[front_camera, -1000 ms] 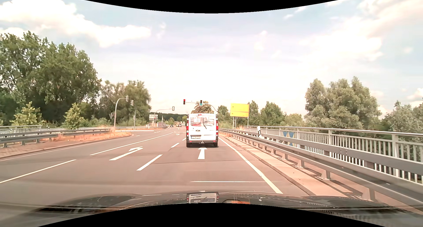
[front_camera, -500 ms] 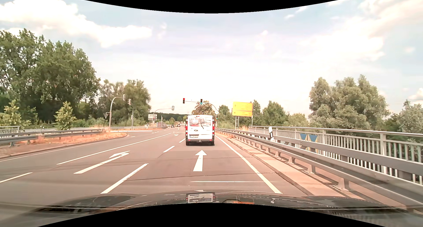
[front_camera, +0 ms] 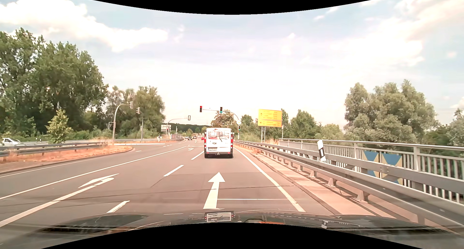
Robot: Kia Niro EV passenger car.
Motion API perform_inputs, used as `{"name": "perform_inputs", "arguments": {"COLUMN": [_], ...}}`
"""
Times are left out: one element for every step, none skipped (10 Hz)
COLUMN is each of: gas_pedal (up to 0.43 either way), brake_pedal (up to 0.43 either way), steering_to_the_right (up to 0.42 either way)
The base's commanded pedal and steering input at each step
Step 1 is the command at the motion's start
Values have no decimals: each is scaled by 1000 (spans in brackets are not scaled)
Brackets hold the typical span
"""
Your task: Follow the waypoints while adhering to traffic rules and regulations
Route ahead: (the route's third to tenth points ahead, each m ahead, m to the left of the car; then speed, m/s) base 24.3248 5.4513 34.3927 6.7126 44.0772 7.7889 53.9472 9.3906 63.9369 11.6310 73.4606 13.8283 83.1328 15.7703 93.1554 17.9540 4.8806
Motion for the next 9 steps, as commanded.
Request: {"name": "perform_inputs", "arguments": {"gas_pedal": [189,197,197,209,220,228,228,228,228], "brake_pedal": [0,0,0,0,0,0,0,0,0], "steering_to_the_right": [-7,-7,-6,-10,-20,-29,-39,-40,-33]}}
